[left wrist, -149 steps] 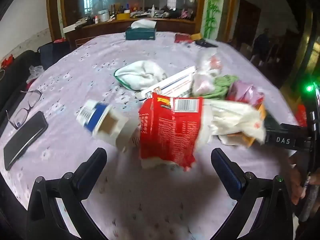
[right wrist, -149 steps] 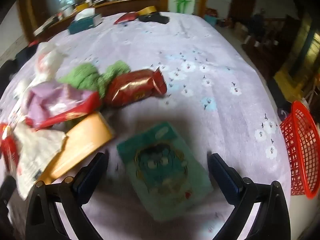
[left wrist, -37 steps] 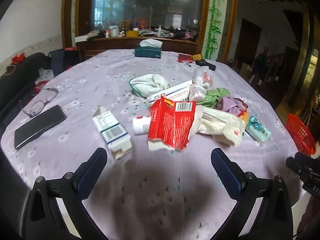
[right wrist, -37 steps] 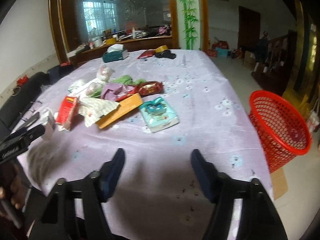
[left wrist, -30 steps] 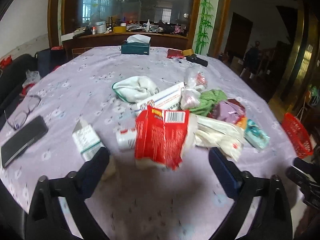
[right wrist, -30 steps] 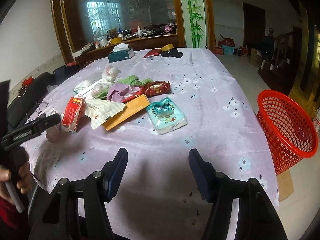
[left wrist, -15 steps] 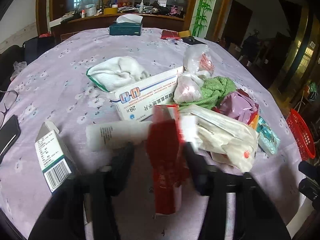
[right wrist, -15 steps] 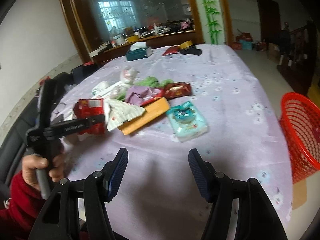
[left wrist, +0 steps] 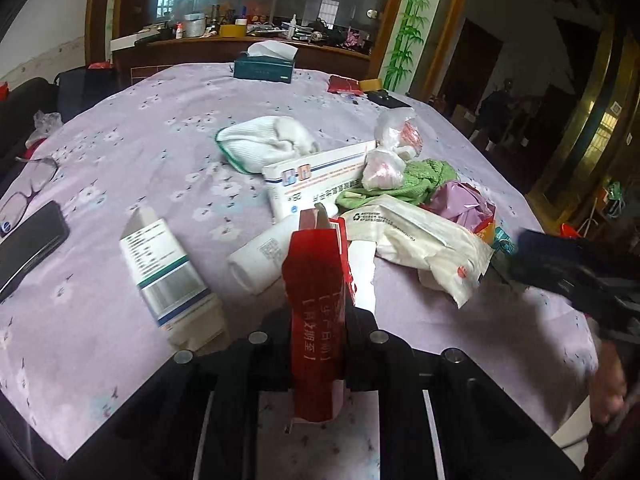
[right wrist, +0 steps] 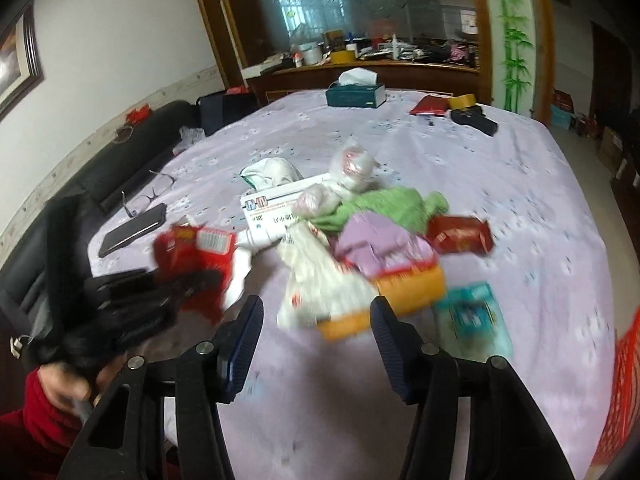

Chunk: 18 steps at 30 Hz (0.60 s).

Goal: Collect trash
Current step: 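Grasp the red snack wrapper with the left tool while the right tool grasps the white paper bag, then carry both held items to the red wastebasket and release them inside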

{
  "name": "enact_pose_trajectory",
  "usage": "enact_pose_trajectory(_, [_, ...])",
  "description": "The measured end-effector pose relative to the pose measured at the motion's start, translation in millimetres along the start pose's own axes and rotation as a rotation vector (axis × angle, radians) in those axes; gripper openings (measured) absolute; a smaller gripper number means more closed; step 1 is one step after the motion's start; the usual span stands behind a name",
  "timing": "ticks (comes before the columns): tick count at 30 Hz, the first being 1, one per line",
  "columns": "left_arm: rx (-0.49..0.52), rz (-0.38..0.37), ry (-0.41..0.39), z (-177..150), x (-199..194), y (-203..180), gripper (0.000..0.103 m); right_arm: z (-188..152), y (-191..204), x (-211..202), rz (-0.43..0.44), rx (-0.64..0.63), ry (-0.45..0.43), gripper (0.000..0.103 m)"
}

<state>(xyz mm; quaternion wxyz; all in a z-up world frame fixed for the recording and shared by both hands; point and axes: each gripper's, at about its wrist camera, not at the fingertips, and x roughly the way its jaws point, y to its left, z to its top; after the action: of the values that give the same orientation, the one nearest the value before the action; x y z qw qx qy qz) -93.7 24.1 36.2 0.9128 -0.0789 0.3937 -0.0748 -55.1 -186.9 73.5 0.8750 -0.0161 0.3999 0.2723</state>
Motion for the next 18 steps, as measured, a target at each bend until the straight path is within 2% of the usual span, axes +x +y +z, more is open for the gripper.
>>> enact_pose_trajectory(2, [-0.004,0.004,-0.006,-1,-3,4,0.016,11,0,20,0.007,-0.022,0.039,0.056])
enact_pose_trajectory(6, [-0.010,0.005,-0.017,-3,-7,10,0.016,22,-5,51,-0.042,-0.042,0.105,0.055])
enact_pose_trajectory(9, [-0.016,0.008,-0.025,-3,-8,13,0.016,24,-7,67,-0.027,-0.030,0.155,0.055])
enact_pose_trajectory(11, [-0.020,0.009,-0.031,-5,-10,14,0.016,22,2,66,-0.016,-0.038,0.158,0.055])
enact_pose_trajectory(13, [-0.024,0.008,-0.031,-5,-10,16,0.016,17,17,64,0.034,-0.063,0.173,0.055])
enact_pose_trajectory(18, [-0.036,0.008,-0.036,-5,-10,20,0.016,16,33,74,-0.040,-0.106,0.173,0.053])
